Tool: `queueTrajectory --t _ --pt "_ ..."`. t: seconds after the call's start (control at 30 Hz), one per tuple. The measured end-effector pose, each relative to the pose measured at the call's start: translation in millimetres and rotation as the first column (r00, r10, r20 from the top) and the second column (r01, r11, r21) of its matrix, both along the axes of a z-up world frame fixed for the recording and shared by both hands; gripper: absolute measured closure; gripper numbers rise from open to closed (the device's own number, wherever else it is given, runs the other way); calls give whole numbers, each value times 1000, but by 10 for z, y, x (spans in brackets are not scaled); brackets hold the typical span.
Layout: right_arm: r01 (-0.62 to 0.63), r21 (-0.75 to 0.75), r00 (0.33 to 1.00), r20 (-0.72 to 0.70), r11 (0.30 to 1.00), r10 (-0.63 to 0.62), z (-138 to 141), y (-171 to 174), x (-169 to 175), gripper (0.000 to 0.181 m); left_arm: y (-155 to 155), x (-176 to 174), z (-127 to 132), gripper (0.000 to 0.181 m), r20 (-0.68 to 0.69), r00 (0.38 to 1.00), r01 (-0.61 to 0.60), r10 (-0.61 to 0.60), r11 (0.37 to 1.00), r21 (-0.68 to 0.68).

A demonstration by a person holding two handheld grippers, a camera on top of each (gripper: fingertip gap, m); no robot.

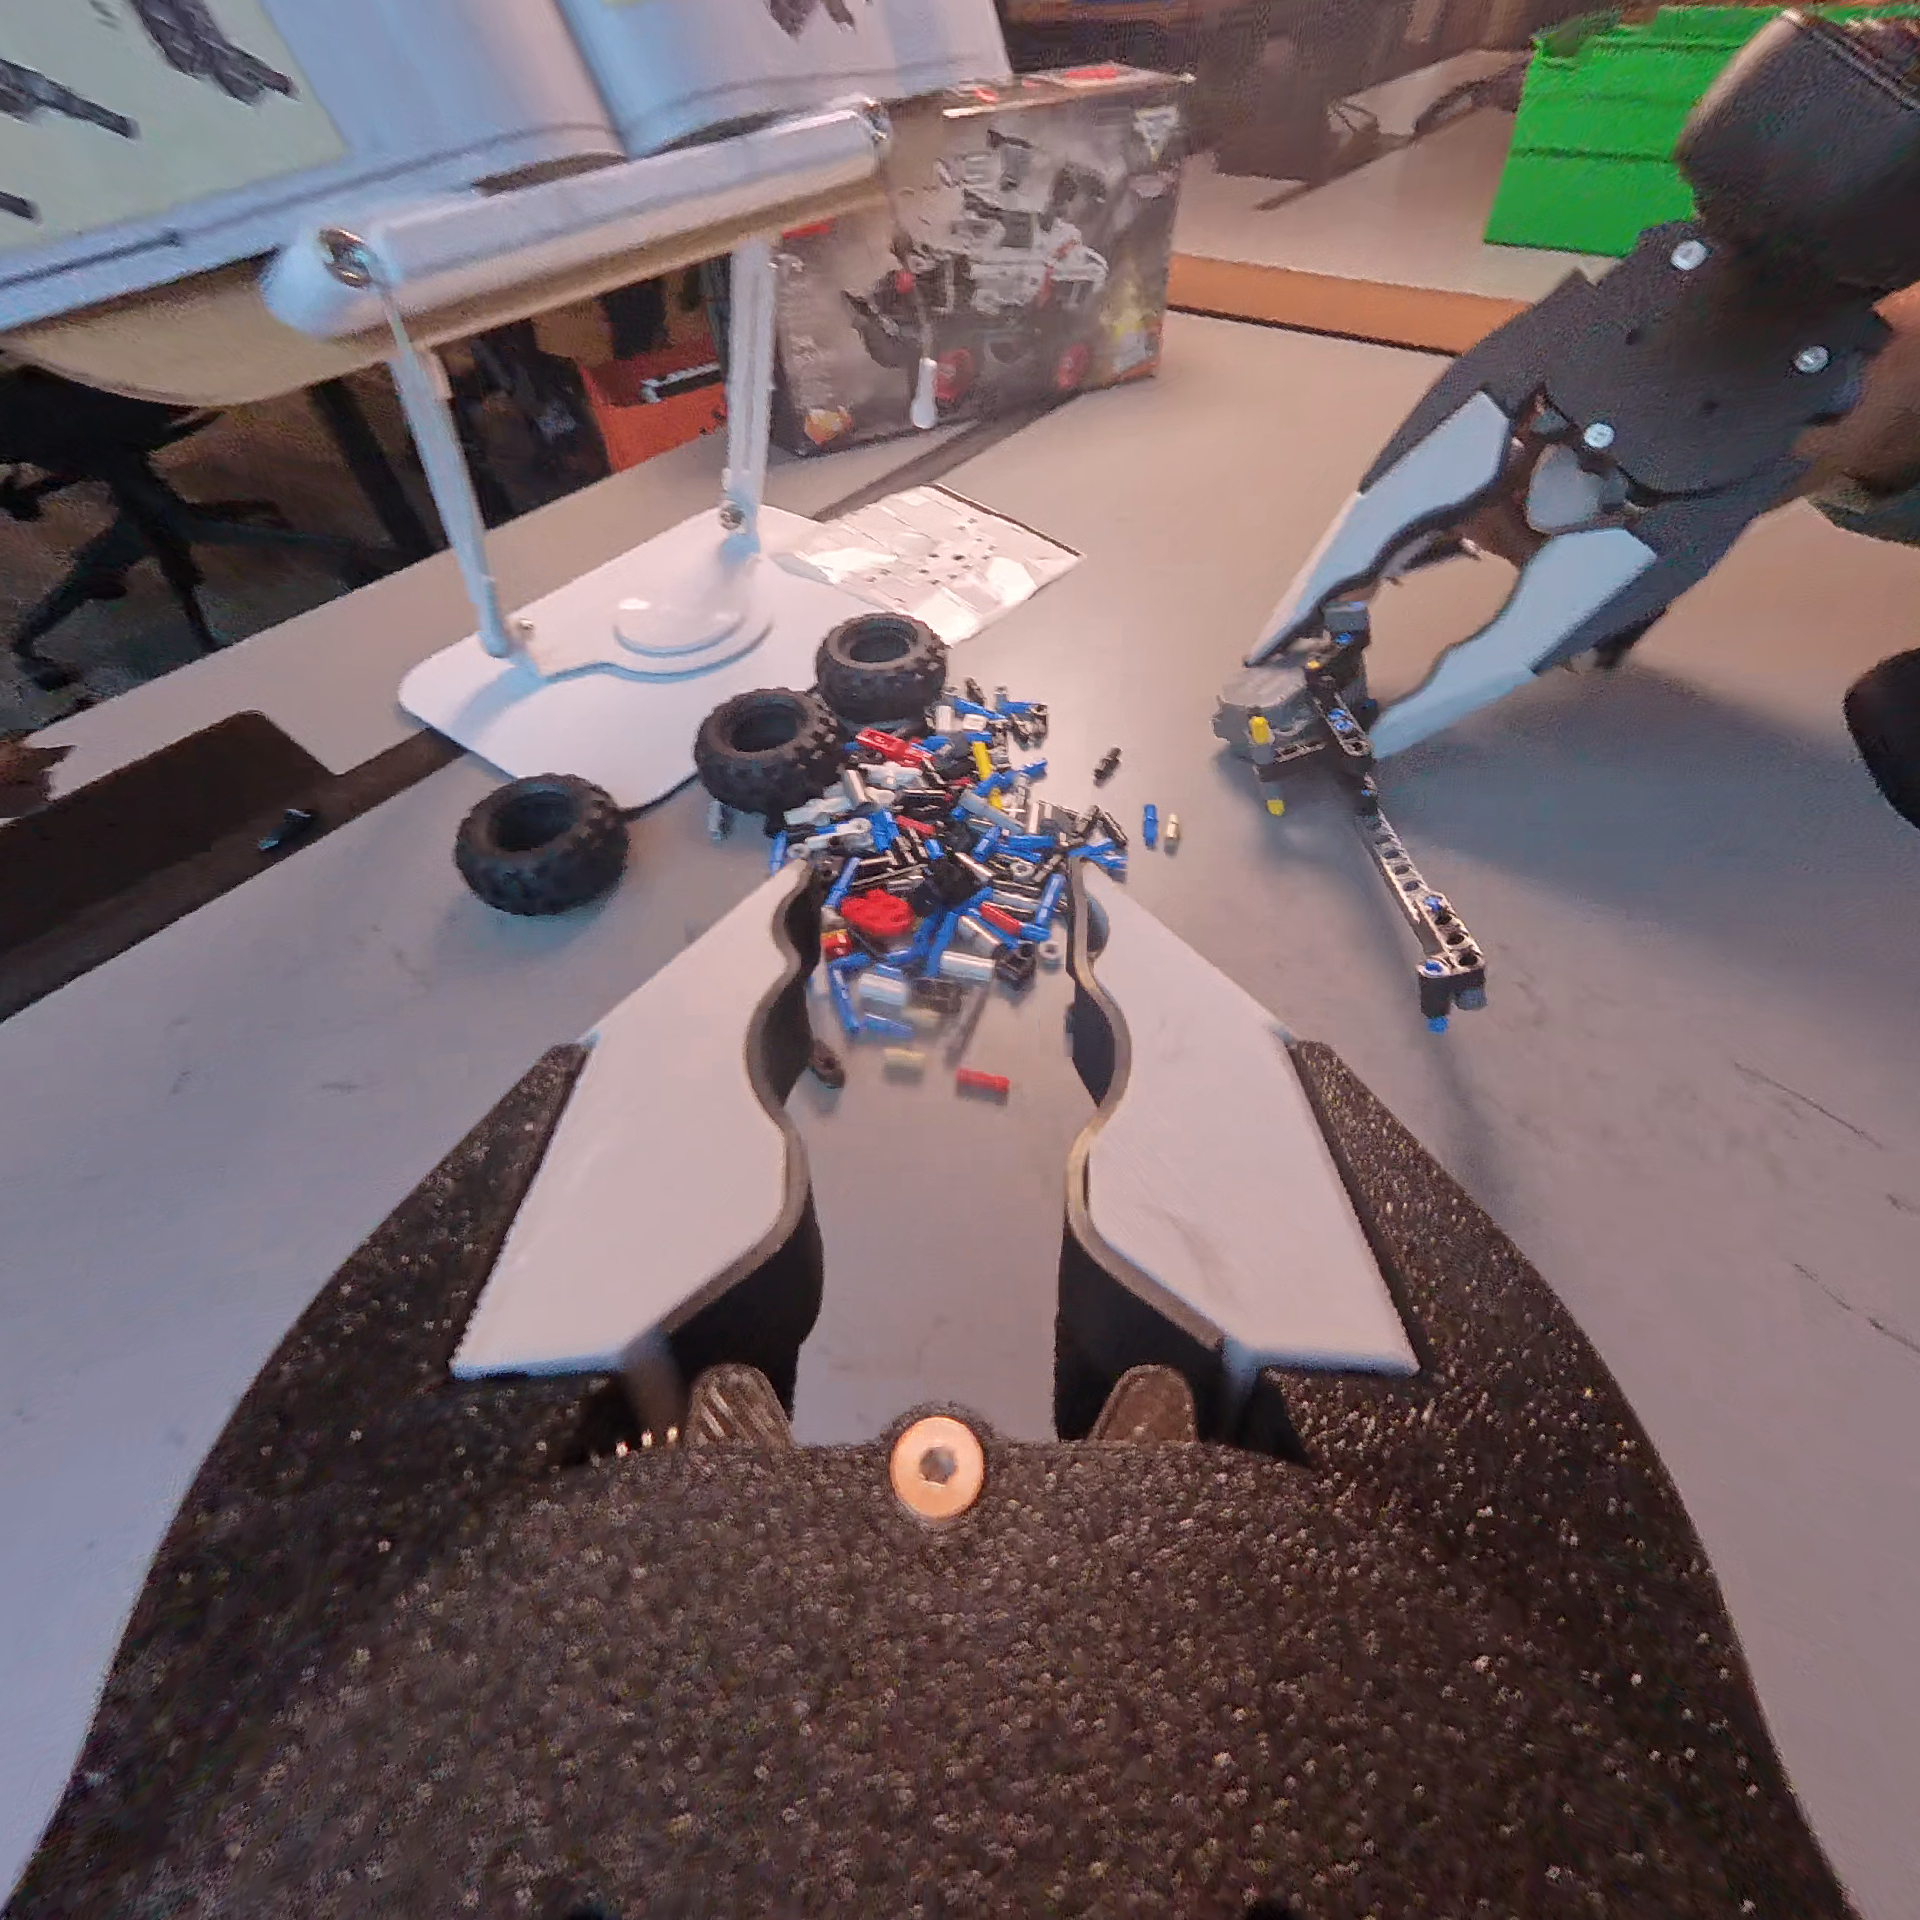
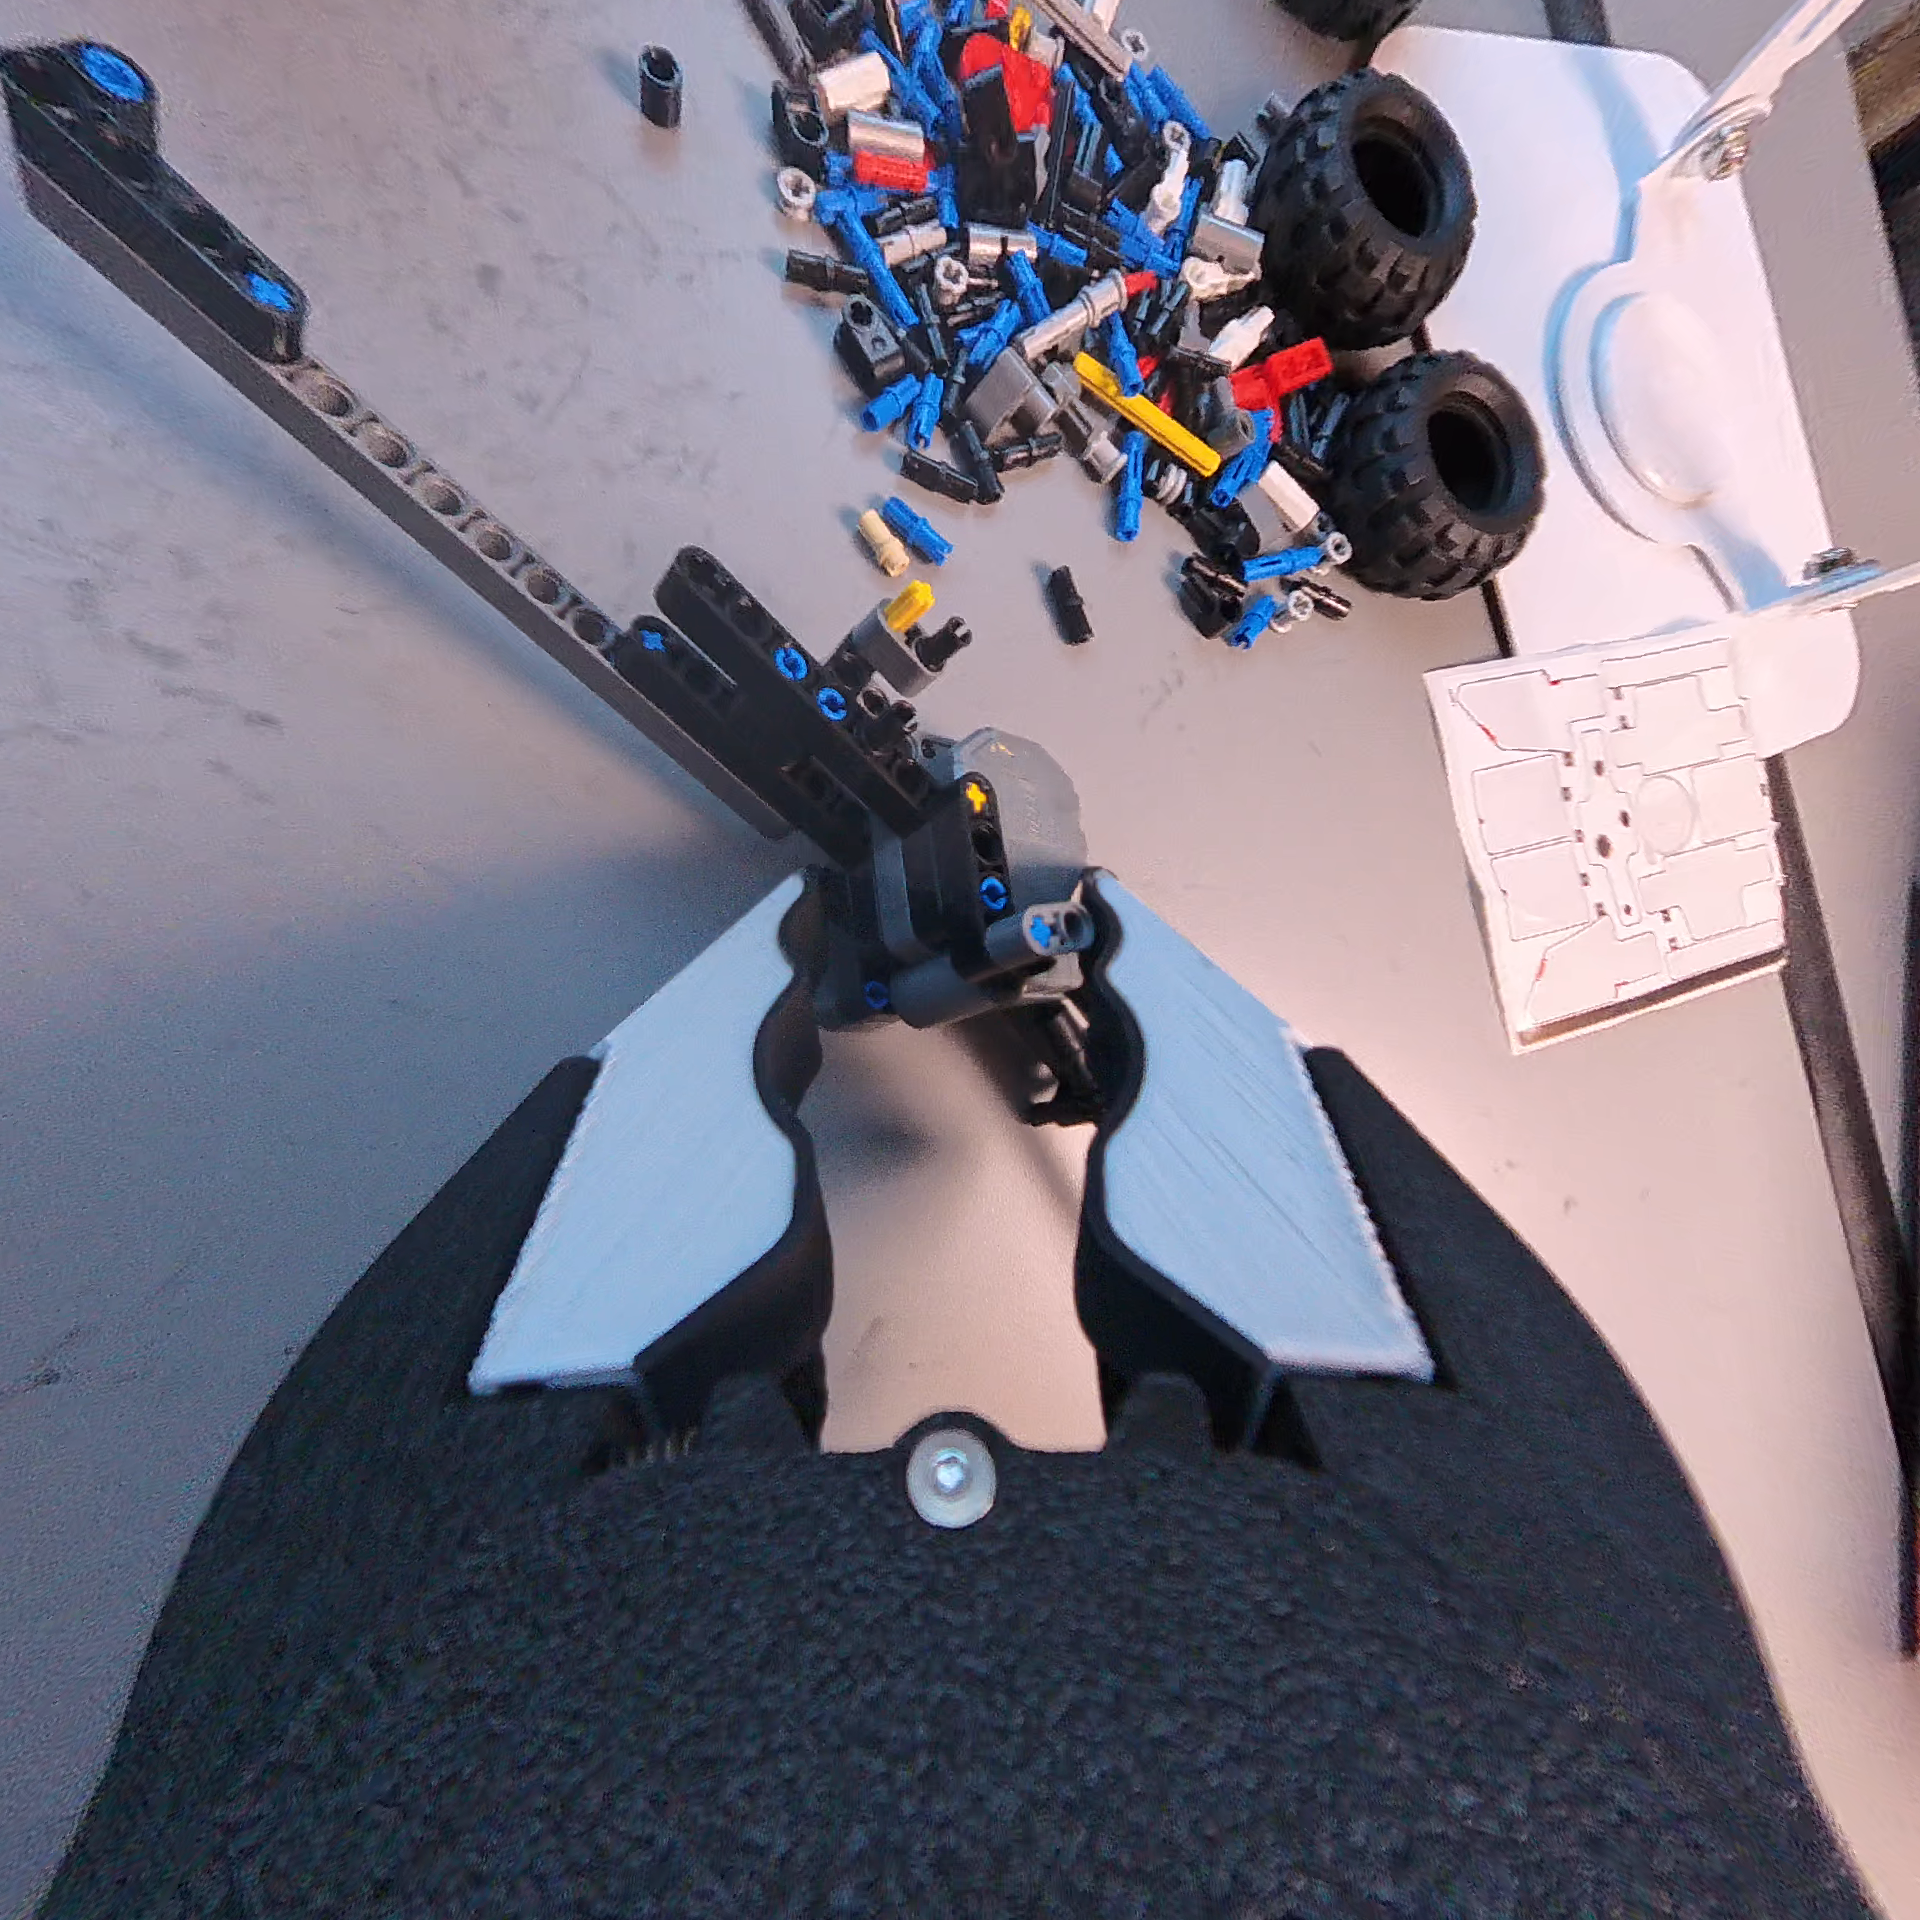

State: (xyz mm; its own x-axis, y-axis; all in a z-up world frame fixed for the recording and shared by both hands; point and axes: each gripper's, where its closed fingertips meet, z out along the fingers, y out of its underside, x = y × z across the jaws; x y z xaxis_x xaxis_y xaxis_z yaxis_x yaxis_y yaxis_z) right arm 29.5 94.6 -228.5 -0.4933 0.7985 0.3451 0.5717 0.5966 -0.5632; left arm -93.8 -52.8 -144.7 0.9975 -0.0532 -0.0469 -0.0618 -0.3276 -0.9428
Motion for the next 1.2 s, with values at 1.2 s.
queueTrajectory --t 1.2 --pt "175 -45 982 83 984 -171 197 -358 674 114 347 506 -92 167 -121 983 135 -141 989 -53"
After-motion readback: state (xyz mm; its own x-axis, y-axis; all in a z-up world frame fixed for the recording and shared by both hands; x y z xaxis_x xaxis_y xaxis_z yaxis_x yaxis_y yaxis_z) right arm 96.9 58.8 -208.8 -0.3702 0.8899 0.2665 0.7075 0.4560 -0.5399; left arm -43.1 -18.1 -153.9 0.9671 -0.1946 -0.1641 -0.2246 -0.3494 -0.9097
